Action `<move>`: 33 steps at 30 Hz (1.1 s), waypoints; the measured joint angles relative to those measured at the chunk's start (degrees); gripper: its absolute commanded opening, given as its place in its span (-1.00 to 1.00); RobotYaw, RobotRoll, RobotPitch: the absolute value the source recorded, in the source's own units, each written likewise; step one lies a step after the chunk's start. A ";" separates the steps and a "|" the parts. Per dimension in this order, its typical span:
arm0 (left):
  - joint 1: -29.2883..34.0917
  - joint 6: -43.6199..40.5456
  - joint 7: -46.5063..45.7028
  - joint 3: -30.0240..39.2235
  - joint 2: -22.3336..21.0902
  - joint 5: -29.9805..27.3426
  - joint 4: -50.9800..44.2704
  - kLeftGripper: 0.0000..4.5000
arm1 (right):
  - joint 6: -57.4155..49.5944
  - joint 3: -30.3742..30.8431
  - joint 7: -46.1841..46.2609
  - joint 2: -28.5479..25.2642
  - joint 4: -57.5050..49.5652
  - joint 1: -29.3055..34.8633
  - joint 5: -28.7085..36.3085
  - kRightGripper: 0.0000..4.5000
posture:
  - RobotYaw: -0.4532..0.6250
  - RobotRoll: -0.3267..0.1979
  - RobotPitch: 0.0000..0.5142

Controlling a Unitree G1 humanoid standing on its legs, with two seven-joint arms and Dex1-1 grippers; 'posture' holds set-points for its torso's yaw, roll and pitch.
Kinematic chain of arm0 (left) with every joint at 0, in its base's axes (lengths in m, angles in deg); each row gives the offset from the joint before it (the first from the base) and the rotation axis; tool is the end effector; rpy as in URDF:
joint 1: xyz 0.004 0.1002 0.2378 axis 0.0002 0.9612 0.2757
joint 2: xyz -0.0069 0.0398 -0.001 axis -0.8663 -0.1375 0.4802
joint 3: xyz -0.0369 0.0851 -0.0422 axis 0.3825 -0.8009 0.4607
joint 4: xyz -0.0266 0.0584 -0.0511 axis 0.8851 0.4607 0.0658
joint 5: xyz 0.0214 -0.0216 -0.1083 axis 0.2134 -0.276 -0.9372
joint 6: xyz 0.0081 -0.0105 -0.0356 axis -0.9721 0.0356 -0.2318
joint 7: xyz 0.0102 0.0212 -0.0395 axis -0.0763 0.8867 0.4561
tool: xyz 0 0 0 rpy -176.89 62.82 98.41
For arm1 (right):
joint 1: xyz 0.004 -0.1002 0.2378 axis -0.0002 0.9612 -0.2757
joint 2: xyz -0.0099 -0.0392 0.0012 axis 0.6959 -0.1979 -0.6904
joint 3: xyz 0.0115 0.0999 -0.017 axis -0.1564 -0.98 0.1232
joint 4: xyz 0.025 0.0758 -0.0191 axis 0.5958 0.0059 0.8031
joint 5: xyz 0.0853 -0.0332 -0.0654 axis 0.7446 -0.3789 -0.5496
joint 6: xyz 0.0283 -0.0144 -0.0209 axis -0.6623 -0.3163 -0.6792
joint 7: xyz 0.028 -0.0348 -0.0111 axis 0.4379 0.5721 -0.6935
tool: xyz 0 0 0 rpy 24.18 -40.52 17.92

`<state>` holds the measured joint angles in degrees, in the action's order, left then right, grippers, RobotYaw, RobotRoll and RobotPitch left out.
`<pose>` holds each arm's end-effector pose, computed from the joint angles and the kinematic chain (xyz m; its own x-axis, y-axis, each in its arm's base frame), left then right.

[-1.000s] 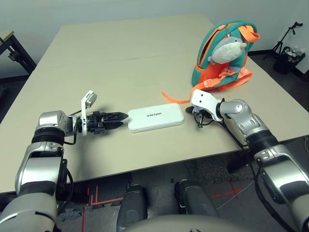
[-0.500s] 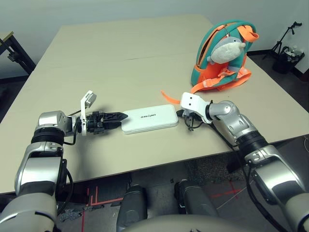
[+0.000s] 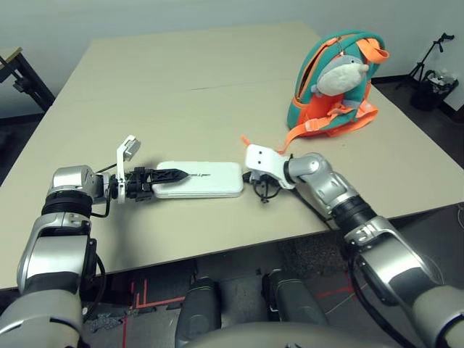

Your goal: Put the pencil case into the backpack and zip it.

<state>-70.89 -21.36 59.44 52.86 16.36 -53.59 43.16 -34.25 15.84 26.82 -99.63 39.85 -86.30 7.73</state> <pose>0.2866 0.3156 0.0972 0.3871 -0.8360 -0.3888 0.2372 0.4978 -0.8342 0.3246 -0.0938 0.1103 0.2686 0.7936 -0.5459 -0.9376 0.0856 -0.3369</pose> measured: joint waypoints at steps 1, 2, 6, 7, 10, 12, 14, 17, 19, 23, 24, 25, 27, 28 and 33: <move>0.00 0.00 0.01 0.00 0.00 0.01 0.00 1.00 | 0.11 0.00 -0.01 -0.10 0.00 -0.15 0.03 -1.00 | -0.35 0.25 -0.82; 0.00 0.00 0.02 0.00 0.00 0.01 -0.01 1.00 | 0.24 0.00 -0.02 -0.24 0.00 -0.33 0.05 -1.00 | -0.35 0.25 -0.82; 0.01 0.35 0.24 -0.21 0.30 -0.06 -0.38 0.92 | 0.85 -0.03 -0.03 -1.80 0.00 -0.75 0.35 -1.00 | -0.35 0.25 -0.83; 0.02 0.49 0.27 -0.23 0.38 -0.09 -0.40 0.84 | 0.85 -0.13 -0.02 -2.28 0.00 -0.72 0.50 -1.00 | -0.35 0.25 -0.83; 0.43 0.44 0.18 -0.47 0.68 -0.06 -0.36 0.47 | 0.95 -0.28 -0.01 -4.12 -0.20 -0.20 1.11 -1.00 | -0.35 0.25 -0.83; 0.87 0.27 0.83 0.06 0.81 -0.74 -0.26 0.07 | 0.95 -1.14 0.05 -6.35 -0.57 0.99 1.52 -1.00 | -0.35 0.25 -0.83; 0.74 0.08 1.77 1.24 0.89 -1.99 -0.32 -0.21 | 0.89 -2.39 0.26 -8.00 -0.75 1.66 2.00 -1.00 | -0.35 0.25 -0.83; 0.12 0.01 2.02 2.06 1.20 -2.88 -0.41 -0.33 | 0.72 -4.89 0.85 -11.19 -1.41 2.74 2.75 -1.00 | -0.35 0.25 -0.83; 0.07 0.01 2.01 2.61 1.32 -3.04 -0.40 -0.35 | -0.10 -7.38 1.48 -13.56 -1.80 3.64 3.75 -1.00 | -0.35 0.25 -0.83; 0.03 0.84 1.12 4.29 2.26 -3.42 -0.44 -0.40 | -3.94 -14.17 2.51 -15.81 -3.78 6.28 8.59 -1.00 | -0.36 0.25 -0.82; 0.04 1.15 0.72 4.92 2.64 -3.62 -0.43 -0.40 | -5.09 -15.71 2.79 -16.00 -4.53 6.93 9.82 -1.00 | -0.37 0.25 -0.82; 0.04 1.65 -0.05 5.87 3.21 -3.87 -0.43 -0.40 | -6.29 -17.23 3.22 -16.23 -5.58 7.77 11.25 -1.00 | -0.37 0.25 -0.81; 0.02 2.33 -1.33 7.28 4.12 -4.20 -0.46 -0.40 | -8.80 -20.58 3.99 -17.20 -8.18 10.10 13.95 -1.00 | -0.38 0.25 -0.80; 0.02 2.56 -1.78 7.86 4.49 -4.23 -0.48 -0.40 | -9.92 -21.87 4.17 -17.92 -9.32 11.25 15.07 -1.00 | -0.38 0.25 -0.80; -0.40 3.60 -3.90 9.59 5.64 -4.44 -1.20 -0.41 | -14.92 -28.11 6.15 -20.31 -14.41 16.37 19.86 -0.83 | -0.40 0.25 -0.78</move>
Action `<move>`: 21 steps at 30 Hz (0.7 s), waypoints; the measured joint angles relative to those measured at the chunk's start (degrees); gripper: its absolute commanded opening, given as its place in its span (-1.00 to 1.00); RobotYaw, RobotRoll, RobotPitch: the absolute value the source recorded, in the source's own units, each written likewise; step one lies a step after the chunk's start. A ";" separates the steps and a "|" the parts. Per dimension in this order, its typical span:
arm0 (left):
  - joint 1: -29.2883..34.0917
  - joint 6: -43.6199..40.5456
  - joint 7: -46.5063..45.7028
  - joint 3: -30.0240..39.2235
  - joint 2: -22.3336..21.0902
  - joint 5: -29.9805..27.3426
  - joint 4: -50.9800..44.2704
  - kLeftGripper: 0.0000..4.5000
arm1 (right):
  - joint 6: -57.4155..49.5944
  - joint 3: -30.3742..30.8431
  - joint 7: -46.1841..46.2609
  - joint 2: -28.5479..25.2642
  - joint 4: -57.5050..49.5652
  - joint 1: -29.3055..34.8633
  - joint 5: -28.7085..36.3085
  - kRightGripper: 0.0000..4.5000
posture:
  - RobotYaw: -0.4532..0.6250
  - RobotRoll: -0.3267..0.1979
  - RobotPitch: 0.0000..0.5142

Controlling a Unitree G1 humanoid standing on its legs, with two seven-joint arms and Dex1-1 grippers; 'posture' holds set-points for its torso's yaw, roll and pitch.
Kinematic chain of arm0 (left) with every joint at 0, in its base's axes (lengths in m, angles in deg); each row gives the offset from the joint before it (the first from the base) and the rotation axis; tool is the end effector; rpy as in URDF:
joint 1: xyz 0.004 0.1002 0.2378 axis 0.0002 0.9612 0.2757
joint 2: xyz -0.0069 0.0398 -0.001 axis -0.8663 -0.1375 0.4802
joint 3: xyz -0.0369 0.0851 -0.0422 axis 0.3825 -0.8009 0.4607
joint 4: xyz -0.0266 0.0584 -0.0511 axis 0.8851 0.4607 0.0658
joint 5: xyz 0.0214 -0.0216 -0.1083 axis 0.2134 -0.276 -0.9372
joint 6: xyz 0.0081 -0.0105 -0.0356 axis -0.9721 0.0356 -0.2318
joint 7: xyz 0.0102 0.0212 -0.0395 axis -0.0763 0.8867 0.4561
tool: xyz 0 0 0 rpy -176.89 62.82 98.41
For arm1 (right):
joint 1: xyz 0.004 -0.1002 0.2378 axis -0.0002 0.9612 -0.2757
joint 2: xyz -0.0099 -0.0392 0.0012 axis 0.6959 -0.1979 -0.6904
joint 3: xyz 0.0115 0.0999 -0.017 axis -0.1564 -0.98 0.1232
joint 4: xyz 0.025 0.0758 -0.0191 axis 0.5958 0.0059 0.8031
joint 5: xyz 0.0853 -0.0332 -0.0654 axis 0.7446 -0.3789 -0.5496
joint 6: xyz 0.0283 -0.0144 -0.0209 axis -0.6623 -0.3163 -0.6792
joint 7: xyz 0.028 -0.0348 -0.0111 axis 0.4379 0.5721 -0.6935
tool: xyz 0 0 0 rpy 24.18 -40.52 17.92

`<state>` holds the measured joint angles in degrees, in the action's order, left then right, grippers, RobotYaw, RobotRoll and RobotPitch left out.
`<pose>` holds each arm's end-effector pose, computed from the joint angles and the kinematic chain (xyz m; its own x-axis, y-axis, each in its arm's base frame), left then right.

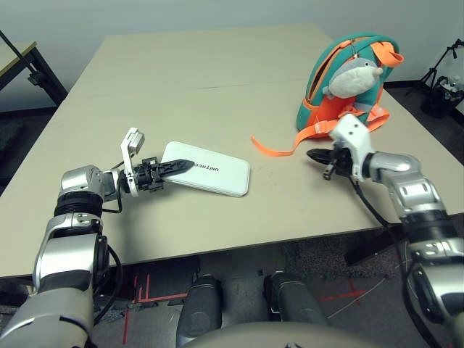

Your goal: Put the pencil case into the backpack and zip it.

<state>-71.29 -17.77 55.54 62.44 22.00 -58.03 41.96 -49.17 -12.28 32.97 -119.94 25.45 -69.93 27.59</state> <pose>0.2983 0.2959 0.0947 0.4771 -0.8605 -0.1785 0.3523 0.3733 -0.8582 0.2855 -0.2702 0.1300 0.7410 0.5730 -0.3501 -0.6504 0.7421 -0.1620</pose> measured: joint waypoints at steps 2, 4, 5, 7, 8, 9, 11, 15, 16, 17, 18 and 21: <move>-0.46 0.76 -1.58 1.12 1.28 -0.18 -1.28 -0.41 | -1.73 -2.60 1.00 -0.61 -2.10 1.35 1.93 -0.60 | -0.41 0.25 -0.78; -0.81 1.35 -3.01 2.01 2.13 -0.73 -2.13 -0.41 | -3.09 -4.63 2.03 -1.46 -4.02 2.22 3.55 -0.25 | -0.42 0.25 -0.78; -0.80 1.42 -3.49 2.56 2.46 -0.90 -2.79 -0.41 | -3.71 -5.73 2.45 -1.86 -4.51 2.48 4.21 -0.09 | -0.42 0.25 -0.78; -0.80 1.70 -4.49 3.37 3.09 -1.57 -4.35 -0.41 | -4.52 -7.63 3.56 -3.03 -4.83 2.71 4.92 0.27 | -0.42 0.25 -0.78; -0.78 1.77 -4.90 3.70 3.53 -2.00 -5.05 -0.41 | -4.77 -8.19 4.14 -3.76 -4.95 2.85 5.10 0.44 | -0.42 0.25 -0.78; -0.78 1.80 -5.23 3.91 3.86 -2.18 -5.81 -0.41 | -4.88 -8.71 4.71 -4.15 -4.95 2.87 5.18 0.58 | -0.42 0.25 -0.78; -0.78 2.29 -6.32 4.44 4.22 -2.57 -6.61 -0.41 | -4.86 -9.77 5.91 -4.21 -4.93 2.85 5.37 0.94 | -0.42 0.25 -0.78; -0.78 6.14 -10.56 8.55 5.98 -3.70 -8.14 -0.41 | -4.79 -10.56 8.87 -4.17 -2.65 0.86 5.92 1.00 | -0.42 0.25 -0.79; -0.82 8.19 -12.25 10.08 6.72 -4.13 -8.14 -0.41 | -4.46 -10.52 9.25 -4.02 -1.67 -0.28 5.95 1.00 | -0.42 0.25 -0.79; -0.89 9.66 -13.35 10.94 7.12 -4.31 -8.14 -0.41 | -4.05 -10.48 9.73 -3.91 -0.67 -1.24 5.94 1.00 | -0.41 0.25 -0.79; -0.92 11.01 -14.39 11.92 7.52 -4.41 -8.14 -0.41 | -3.39 -10.45 10.34 -3.79 0.72 -2.38 5.93 1.00 | -0.41 0.25 -0.79; -1.01 13.00 -16.48 13.18 8.33 -4.92 -8.43 -0.41 | -1.25 -10.12 11.96 -3.06 5.42 -5.54 5.59 1.00 | -0.40 0.25 -0.80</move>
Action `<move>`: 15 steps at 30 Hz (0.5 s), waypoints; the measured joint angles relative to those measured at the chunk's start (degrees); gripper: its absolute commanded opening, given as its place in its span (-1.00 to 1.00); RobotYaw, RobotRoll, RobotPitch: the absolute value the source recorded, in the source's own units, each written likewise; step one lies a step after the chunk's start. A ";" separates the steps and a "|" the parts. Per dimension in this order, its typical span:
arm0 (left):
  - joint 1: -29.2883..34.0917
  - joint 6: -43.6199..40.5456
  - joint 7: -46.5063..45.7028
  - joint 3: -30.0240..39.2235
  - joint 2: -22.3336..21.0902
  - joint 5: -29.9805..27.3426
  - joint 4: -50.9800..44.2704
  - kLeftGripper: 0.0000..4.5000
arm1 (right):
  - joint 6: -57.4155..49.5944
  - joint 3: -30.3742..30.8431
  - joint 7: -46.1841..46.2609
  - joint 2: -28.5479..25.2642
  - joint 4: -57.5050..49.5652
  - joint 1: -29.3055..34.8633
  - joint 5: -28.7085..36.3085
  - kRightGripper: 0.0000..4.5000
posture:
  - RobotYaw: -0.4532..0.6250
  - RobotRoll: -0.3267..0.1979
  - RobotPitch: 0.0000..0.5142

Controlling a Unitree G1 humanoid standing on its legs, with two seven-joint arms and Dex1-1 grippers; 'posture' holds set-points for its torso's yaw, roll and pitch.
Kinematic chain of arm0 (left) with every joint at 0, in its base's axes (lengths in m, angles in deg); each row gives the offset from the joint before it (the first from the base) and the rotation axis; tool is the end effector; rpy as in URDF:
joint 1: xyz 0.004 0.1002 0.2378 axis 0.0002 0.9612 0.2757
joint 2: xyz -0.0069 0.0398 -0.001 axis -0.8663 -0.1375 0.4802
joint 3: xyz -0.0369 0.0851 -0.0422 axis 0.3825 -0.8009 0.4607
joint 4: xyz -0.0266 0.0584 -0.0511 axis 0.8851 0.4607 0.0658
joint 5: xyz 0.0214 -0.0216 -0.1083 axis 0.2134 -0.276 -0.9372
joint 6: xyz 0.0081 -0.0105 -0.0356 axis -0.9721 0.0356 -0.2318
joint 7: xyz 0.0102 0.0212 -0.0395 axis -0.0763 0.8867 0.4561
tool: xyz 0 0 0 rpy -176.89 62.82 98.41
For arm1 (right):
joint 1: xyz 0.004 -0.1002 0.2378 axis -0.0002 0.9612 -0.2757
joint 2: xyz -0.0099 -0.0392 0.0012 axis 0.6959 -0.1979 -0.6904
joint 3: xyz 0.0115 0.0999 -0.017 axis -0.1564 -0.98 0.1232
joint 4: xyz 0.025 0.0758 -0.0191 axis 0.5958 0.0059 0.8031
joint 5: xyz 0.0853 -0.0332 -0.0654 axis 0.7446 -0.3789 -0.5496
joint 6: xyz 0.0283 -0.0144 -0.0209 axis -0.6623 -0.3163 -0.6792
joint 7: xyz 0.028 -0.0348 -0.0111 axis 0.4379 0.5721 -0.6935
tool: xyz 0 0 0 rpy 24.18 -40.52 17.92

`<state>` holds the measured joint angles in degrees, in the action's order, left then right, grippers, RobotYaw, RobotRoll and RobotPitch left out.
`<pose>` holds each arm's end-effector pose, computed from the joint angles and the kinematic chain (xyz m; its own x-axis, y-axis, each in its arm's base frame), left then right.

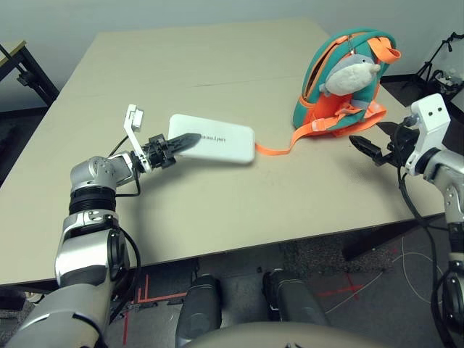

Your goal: Put the pencil case into the backpack and zip it.

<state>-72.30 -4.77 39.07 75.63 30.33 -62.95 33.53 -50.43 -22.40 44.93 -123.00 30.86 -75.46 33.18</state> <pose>0.3190 0.2726 0.1179 0.6955 -0.7179 0.0314 0.5157 0.4682 -0.7176 0.2873 -0.3096 0.1635 0.9386 0.3093 -0.1526 -0.3303 0.9334 -0.1402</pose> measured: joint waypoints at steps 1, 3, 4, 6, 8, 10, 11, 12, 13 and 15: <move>-0.02 0.33 -0.75 0.37 0.42 -0.28 -0.34 -0.41 | 0.95 0.07 0.63 0.69 2.29 -1.63 -0.33 1.00 | -0.38 0.25 -0.80; 0.08 0.42 -1.62 0.55 0.88 -0.82 -1.67 -0.41 | 2.57 0.30 1.35 1.44 5.61 -3.88 -0.70 1.00 | -0.37 0.25 -0.81; 0.09 0.41 -2.00 0.65 1.10 -1.30 -2.58 -0.41 | 3.34 0.29 2.05 1.81 8.23 -5.50 -0.91 1.00 | -0.36 0.25 -0.81; 0.22 0.24 -2.34 0.94 1.35 -2.21 -4.66 -0.41 | 4.95 0.29 3.19 2.45 12.91 -8.43 -1.27 1.00 | -0.35 0.25 -0.82; 0.32 -0.23 -2.47 1.04 1.73 -3.38 -6.63 -0.41 | 7.56 0.53 4.41 2.85 18.38 -11.59 -2.40 1.00 | -0.34 0.25 -0.83; 0.59 -1.04 -2.96 1.11 1.92 -4.49 -7.83 -0.41 | 10.57 1.38 5.29 3.02 23.80 -14.27 -3.72 1.00 | -0.33 0.25 -0.84; 0.84 -1.53 -3.30 1.12 2.01 -4.84 -8.59 -0.41 | 11.84 1.71 5.59 3.07 25.90 -15.15 -4.16 1.00 | -0.32 0.25 -0.85; 1.10 -1.97 -3.48 1.17 2.02 -5.30 -9.01 -0.41 | 12.91 1.88 5.88 3.17 28.01 -16.02 -4.41 1.00 | -0.32 0.25 -0.85; 1.64 -2.64 -3.80 1.27 2.13 -6.11 -9.72 -0.41 | 14.44 1.93 6.36 3.36 31.06 -17.30 -4.73 1.00 | -0.31 0.25 -0.85; 2.63 -3.28 -4.53 1.34 2.37 -6.95 -11.30 -0.41 | 16.30 2.03 6.77 3.63 34.68 -18.80 -4.81 1.00 | -0.30 0.25 -0.85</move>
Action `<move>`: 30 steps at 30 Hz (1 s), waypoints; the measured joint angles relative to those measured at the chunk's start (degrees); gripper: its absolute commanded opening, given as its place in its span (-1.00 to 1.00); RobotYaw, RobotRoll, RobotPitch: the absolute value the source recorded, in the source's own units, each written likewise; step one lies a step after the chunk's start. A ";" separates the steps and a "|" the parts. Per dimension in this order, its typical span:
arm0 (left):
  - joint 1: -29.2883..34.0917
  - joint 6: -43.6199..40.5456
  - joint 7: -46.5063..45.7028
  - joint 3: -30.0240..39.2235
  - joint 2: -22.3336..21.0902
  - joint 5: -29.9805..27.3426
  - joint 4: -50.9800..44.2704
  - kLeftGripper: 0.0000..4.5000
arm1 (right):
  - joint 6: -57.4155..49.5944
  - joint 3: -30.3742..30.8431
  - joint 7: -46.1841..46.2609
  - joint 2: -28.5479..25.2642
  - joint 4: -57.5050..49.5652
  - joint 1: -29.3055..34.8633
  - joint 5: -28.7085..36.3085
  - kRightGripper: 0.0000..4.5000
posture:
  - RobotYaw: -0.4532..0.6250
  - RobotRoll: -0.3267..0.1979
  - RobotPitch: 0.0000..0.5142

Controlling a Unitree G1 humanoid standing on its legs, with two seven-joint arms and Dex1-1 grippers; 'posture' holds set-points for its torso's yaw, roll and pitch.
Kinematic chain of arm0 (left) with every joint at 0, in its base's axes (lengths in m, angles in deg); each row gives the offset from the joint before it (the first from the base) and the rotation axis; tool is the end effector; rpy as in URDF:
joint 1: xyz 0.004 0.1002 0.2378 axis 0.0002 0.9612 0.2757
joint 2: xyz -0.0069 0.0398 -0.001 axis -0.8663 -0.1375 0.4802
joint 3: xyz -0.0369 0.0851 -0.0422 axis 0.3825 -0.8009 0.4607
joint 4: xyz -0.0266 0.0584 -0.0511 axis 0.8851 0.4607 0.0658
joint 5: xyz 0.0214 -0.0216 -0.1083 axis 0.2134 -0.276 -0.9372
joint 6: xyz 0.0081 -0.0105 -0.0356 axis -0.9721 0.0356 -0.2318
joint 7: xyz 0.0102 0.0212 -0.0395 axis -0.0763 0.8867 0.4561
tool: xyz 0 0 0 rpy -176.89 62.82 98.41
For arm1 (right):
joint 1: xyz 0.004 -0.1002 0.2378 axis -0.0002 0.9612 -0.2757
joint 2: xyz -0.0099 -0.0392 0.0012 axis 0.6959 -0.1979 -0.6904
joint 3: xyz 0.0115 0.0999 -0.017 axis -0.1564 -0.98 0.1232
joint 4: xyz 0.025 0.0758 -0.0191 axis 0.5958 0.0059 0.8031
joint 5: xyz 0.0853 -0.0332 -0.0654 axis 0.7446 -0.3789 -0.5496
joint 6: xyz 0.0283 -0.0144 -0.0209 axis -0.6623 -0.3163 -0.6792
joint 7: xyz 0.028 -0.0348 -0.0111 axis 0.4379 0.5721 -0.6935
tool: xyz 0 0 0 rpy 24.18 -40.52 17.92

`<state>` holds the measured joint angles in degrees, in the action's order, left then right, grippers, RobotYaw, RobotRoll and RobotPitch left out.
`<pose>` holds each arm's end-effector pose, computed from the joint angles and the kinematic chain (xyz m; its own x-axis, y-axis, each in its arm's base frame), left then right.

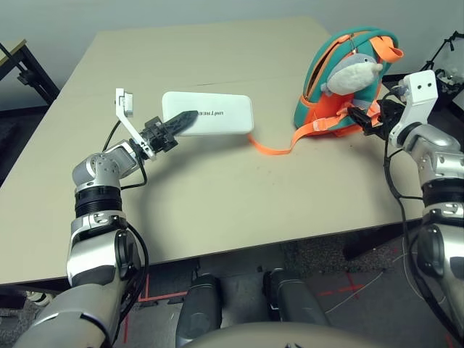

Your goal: Put the pencil case into the backpack and zip it.

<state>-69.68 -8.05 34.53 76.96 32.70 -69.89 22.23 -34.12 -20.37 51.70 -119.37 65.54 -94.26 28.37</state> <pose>0.3148 0.2599 0.1347 0.6777 -0.7231 0.1339 0.5860 0.4211 -0.6923 0.3341 -0.3025 0.1499 0.9765 0.1786 -0.1206 -0.1894 0.9782 -0.0854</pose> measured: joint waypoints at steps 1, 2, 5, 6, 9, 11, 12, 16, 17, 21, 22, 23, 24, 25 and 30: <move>0.25 -0.38 -0.49 0.02 0.16 -0.33 -0.42 -0.41 | 0.97 0.02 0.25 0.17 1.84 -0.90 0.00 1.00 | -0.29 0.25 -0.86; 0.44 -0.57 -0.87 0.04 0.24 -0.61 -0.94 -0.41 | 1.68 0.02 0.35 0.32 3.09 -1.55 0.01 1.00 | -0.29 0.25 -0.87; 0.76 -0.84 -1.71 0.16 0.41 -1.76 -2.33 -0.41 | 3.59 0.09 0.56 0.69 6.62 -3.46 0.00 0.92 | -0.28 0.25 -0.87; 1.04 -0.88 -2.08 0.33 0.40 -2.17 -2.80 -0.41 | 4.16 0.10 0.63 0.85 7.82 -4.06 0.00 0.83 | -0.28 0.25 -0.88; 2.07 -1.21 -2.84 0.36 0.44 -2.98 -4.08 -0.41 | 5.14 0.12 0.63 1.24 9.18 -4.78 0.00 0.39 | -0.27 0.25 -0.88; 2.52 -1.42 -3.41 0.38 0.46 -3.62 -4.33 -0.41 | 5.52 0.14 0.56 1.50 9.97 -5.30 0.01 0.06 | -0.27 0.25 -0.88; 2.57 -1.47 -3.59 0.38 0.47 -3.77 -4.41 -0.41 | 5.75 0.14 0.56 1.64 10.15 -5.36 0.01 -0.10 | -0.27 0.25 -0.87; 2.75 -1.48 -4.15 0.39 0.49 -4.57 -4.72 -0.41 | 6.03 0.13 0.51 1.77 10.70 -5.86 0.01 -0.77 | -0.27 0.25 -0.86; 2.87 -1.48 -4.27 0.39 0.52 -4.69 -4.78 -0.41 | 6.04 0.13 0.44 1.79 10.72 -6.01 0.01 -0.89 | -0.27 0.25 -0.86; 3.44 -1.58 -4.86 0.39 0.59 -5.41 -5.25 -0.41 | 6.03 0.06 -0.09 2.03 10.71 -6.16 0.32 -0.96 | -0.28 0.25 -0.84; 3.46 -1.63 -4.99 0.39 0.58 -5.71 -5.29 -0.41 | 6.03 0.00 -0.35 2.13 10.66 -6.16 0.66 -0.96 | -0.28 0.25 -0.84; 3.45 -1.63 -5.03 0.39 0.58 -5.87 -5.35 -0.41 | 6.01 -0.16 -0.70 2.28 10.47 -6.16 0.90 -0.96 | -0.29 0.25 -0.83; 3.45 -1.63 -5.09 0.39 0.58 -5.95 -5.46 -0.41 | 5.96 -0.40 -1.10 2.50 10.13 -6.13 1.36 -0.96 | -0.29 0.25 -0.83; 3.44 -1.63 -5.12 0.39 0.55 -6.01 -5.49 -0.41 | 5.85 -0.57 -1.54 2.69 9.54 -6.03 1.69 -0.96 | -0.30 0.25 -0.83; 2.32 -1.07 -5.14 0.36 -0.47 -5.96 -4.04 -0.41 | 3.55 -1.03 -5.05 4.65 -0.89 -2.67 4.22 -0.96 | -0.31 0.25 -0.82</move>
<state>-67.36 -9.12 29.40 77.32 32.23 -75.85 18.19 -30.58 -21.39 46.65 -114.72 64.65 -96.93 32.59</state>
